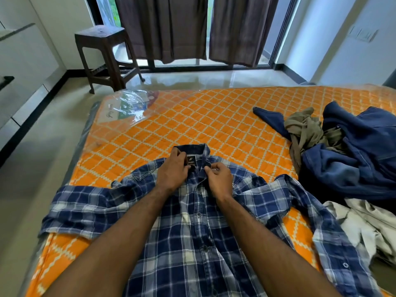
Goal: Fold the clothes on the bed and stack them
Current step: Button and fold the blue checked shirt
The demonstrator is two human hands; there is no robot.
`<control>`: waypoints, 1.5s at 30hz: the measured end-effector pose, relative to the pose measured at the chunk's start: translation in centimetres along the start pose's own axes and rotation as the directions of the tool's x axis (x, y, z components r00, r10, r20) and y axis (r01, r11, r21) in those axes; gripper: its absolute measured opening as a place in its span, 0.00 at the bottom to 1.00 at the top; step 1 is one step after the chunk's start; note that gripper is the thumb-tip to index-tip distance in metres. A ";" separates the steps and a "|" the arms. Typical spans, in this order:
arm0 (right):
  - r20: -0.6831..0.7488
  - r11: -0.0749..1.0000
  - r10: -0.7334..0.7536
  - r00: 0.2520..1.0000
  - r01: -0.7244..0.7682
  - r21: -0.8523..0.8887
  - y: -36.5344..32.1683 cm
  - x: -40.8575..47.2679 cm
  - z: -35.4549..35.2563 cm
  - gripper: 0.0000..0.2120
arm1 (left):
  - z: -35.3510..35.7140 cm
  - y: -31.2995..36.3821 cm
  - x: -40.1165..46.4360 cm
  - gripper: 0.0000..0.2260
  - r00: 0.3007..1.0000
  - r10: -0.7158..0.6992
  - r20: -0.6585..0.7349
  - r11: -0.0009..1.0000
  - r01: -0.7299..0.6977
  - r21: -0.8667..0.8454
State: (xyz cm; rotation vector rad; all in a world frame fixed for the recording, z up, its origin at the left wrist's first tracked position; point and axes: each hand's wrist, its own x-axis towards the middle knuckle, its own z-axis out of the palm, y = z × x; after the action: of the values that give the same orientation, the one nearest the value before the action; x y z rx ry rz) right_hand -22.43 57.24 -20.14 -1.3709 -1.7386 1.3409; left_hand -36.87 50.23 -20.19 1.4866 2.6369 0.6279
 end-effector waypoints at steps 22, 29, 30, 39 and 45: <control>0.139 0.988 0.153 0.978 -0.150 -0.030 -0.4 0.6 1.9 0.16 | -0.1 0.0 0.0 0.08 0.986 0.029 0.167 0.997 -0.017 -0.075; 0.104 0.985 0.167 0.980 -0.161 -0.066 -0.7 0.1 3.2 0.12 | -0.6 -0.2 0.8 0.11 0.950 -0.137 0.280 0.925 0.224 -0.306; 0.099 0.985 0.169 0.981 -0.164 -0.052 -0.6 0.0 3.6 0.11 | -0.8 -0.2 0.8 0.11 0.944 -0.142 0.298 0.915 0.240 -0.325; -0.003 0.980 0.193 0.981 -0.193 0.050 -0.1 -0.3 4.7 0.09 | -0.7 -0.5 0.5 0.11 0.923 -0.152 0.354 0.881 0.289 -0.375; -0.011 0.980 0.178 0.984 -0.177 0.088 0.3 -0.3 5.0 0.10 | -0.2 -0.8 0.4 0.10 0.924 -0.162 0.346 0.864 0.302 -0.403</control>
State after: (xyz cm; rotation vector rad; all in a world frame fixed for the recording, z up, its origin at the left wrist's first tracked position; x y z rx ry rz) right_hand -26.54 55.10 -22.19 -1.5130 -1.5563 1.4760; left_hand -37.77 50.17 -20.21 1.0135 2.1902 0.8378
